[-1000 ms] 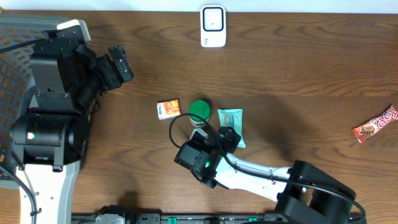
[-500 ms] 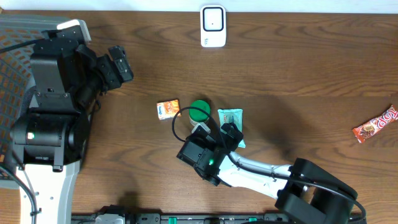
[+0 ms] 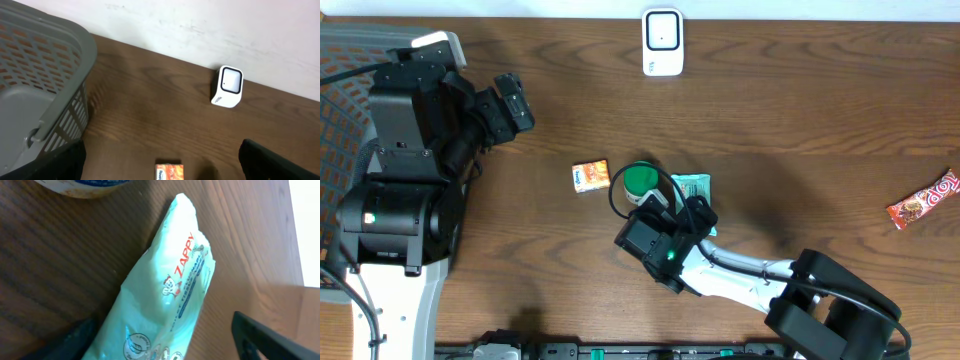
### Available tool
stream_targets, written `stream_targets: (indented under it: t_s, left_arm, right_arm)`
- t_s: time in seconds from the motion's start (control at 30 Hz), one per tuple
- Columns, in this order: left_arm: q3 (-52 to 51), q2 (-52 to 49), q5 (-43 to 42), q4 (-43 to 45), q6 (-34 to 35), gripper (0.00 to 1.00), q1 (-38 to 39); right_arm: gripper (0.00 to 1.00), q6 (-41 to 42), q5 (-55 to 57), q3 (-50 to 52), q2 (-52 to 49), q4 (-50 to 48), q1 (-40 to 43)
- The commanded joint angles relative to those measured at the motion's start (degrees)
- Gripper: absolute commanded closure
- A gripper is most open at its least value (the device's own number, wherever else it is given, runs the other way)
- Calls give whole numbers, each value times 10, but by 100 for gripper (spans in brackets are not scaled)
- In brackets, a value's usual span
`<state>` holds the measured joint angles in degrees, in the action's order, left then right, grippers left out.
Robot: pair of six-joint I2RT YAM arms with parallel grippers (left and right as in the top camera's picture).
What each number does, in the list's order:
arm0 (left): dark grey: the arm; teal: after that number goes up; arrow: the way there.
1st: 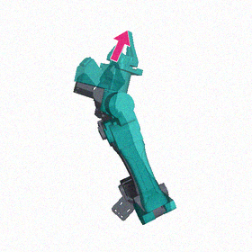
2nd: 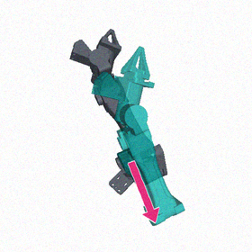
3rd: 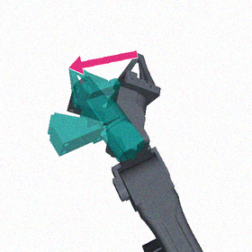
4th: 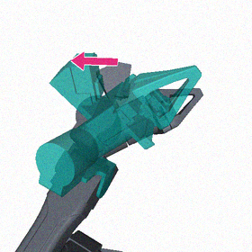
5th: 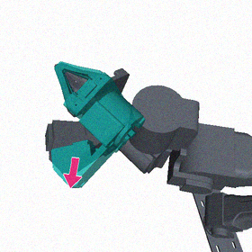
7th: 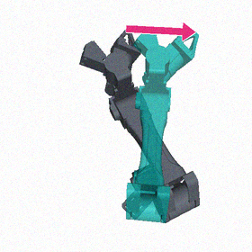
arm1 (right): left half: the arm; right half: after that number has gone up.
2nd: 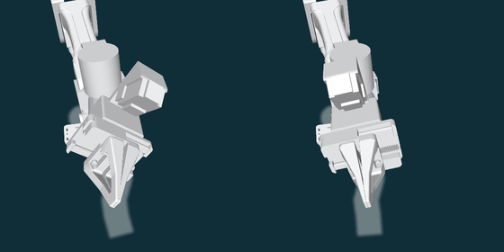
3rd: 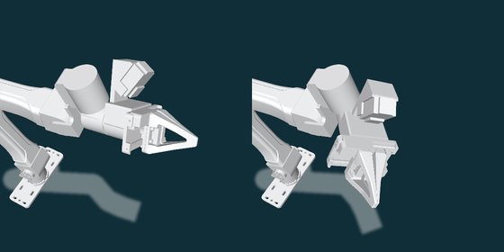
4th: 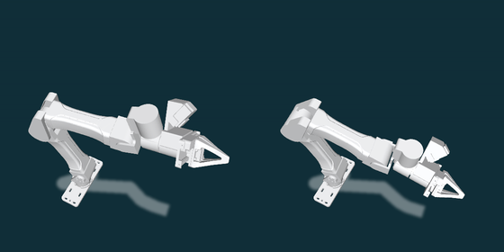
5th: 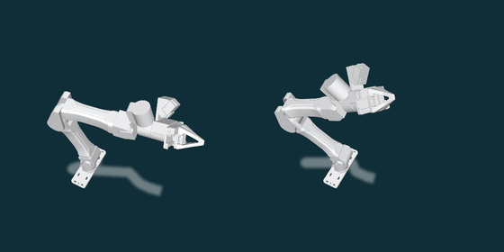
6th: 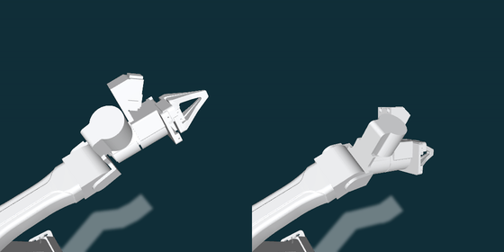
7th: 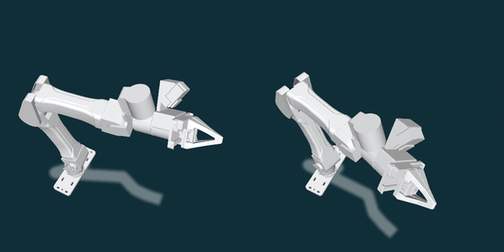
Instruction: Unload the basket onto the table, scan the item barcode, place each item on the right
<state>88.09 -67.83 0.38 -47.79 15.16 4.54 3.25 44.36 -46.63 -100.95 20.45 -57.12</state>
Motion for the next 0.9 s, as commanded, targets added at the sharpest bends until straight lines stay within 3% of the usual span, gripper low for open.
stream_targets:
  t_s: [0.0, 0.1, 0.2, 0.3, 0.63, 0.87]
  left_arm:
    - [6, -3, 7, 0, -5, 2, -3]
    - [6, -3, 7, 0, -5, 2, -3]
    - [6, -3, 7, 0, -5, 2, -3]
    - [6, -3, 7, 0, -5, 2, -3]
    - [6, -3, 7, 0, -5, 2, -3]
    - [6, -3, 7, 0, -5, 2, -3]
  right_arm:
    - [29, -6, -83, 40, -33, 14, 14]
    - [54, -8, -83, 41, -33, 14, 14]
    - [87, -8, -82, 40, -33, 13, 14]
    - [99, -8, -80, 36, -33, 12, 14]
    - [99, 25, -114, -50, 83, 102, 22]
    - [99, 61, -419, -94, 234, 187, 129]
